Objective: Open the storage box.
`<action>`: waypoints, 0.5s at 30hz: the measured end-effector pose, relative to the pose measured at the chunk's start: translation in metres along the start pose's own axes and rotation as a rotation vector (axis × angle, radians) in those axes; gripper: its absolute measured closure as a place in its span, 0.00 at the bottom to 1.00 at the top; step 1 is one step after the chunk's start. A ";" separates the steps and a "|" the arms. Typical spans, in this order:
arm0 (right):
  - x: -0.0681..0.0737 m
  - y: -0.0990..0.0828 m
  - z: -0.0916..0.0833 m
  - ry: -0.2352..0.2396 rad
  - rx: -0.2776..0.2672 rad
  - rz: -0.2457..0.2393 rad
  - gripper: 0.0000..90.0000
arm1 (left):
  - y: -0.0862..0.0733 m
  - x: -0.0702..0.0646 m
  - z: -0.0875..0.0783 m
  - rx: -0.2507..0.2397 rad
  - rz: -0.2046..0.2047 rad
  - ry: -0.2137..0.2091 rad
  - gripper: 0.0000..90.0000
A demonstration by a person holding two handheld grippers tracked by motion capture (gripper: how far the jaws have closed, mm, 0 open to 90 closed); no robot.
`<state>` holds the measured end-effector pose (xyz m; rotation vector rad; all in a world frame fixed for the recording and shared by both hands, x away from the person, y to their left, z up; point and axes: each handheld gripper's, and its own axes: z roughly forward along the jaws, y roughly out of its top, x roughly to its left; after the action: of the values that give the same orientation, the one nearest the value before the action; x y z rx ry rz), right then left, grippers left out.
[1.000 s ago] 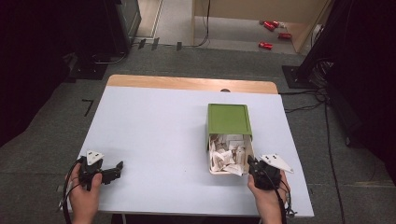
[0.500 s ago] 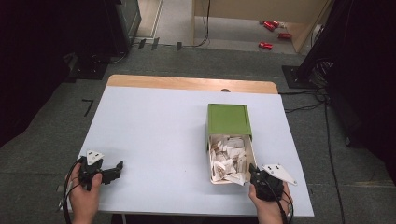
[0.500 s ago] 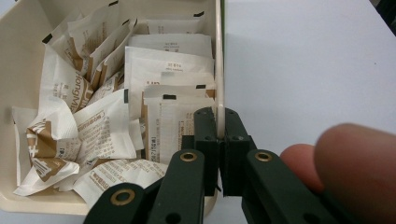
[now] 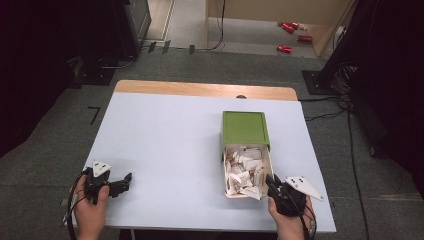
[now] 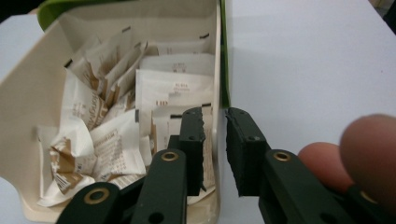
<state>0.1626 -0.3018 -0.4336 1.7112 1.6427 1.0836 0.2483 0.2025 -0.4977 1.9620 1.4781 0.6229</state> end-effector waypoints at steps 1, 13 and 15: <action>0.000 0.002 -0.001 0.003 -0.005 -0.001 0.85 | 0.000 0.000 0.000 0.000 0.000 0.000 0.12; -0.001 0.028 -0.008 0.078 0.015 0.099 0.23 | 0.000 0.000 0.000 -0.001 -0.001 0.000 0.12; -0.001 0.030 -0.008 0.096 0.022 0.104 0.20 | 0.000 0.000 0.000 0.000 0.000 0.000 0.12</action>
<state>0.1729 -0.3080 -0.4052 1.8010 1.6443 1.2185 0.2483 0.2025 -0.4977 1.9620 1.4778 0.6233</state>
